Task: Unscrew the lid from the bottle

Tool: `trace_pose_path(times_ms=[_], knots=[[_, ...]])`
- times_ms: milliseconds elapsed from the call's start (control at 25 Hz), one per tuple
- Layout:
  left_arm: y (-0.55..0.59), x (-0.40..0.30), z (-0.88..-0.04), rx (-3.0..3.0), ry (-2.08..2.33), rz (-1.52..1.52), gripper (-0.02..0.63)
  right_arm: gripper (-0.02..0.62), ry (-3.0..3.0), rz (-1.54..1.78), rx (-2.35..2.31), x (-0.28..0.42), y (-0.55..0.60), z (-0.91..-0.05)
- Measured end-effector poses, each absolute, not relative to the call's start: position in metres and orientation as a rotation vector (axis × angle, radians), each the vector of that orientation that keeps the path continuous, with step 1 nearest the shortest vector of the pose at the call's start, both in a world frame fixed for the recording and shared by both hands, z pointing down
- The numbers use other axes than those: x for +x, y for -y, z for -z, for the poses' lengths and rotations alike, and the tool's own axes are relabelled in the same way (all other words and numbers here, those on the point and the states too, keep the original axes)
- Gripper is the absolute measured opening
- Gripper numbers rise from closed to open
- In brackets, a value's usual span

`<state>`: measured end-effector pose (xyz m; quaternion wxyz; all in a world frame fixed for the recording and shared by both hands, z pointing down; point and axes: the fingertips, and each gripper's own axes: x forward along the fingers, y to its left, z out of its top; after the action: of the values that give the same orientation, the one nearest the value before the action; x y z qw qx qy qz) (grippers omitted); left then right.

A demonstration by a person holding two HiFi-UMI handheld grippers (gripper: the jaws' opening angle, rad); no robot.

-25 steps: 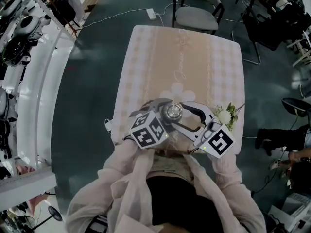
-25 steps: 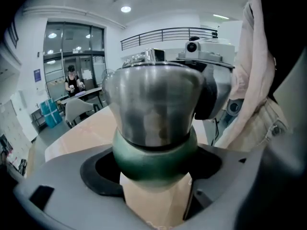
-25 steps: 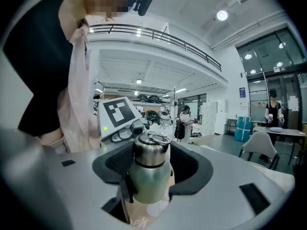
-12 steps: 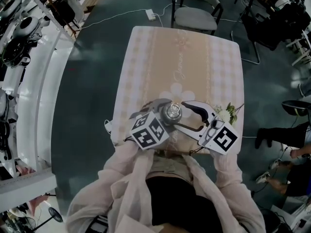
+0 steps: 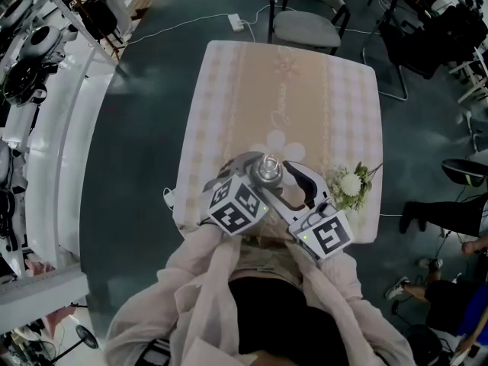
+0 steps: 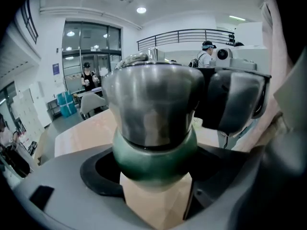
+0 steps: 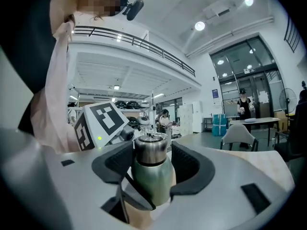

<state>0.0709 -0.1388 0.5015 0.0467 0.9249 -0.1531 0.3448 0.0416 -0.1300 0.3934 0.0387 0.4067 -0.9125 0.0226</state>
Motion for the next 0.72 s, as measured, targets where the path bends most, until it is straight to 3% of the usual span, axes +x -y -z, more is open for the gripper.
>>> trace_pose_path(times_ms=[280, 720], knots=[[0.134, 0.072, -0.502, 2.835, 0.417, -1.058, 0.396, 0.23, 2.83, -0.039, 1.217, 0.039, 0.127, -0.391], [0.106, 0.07, -0.501, 2.952, 0.12, -1.136, 0.396, 0.23, 2.995, -0.037, 0.666, 0.037, 0.104, -0.391]])
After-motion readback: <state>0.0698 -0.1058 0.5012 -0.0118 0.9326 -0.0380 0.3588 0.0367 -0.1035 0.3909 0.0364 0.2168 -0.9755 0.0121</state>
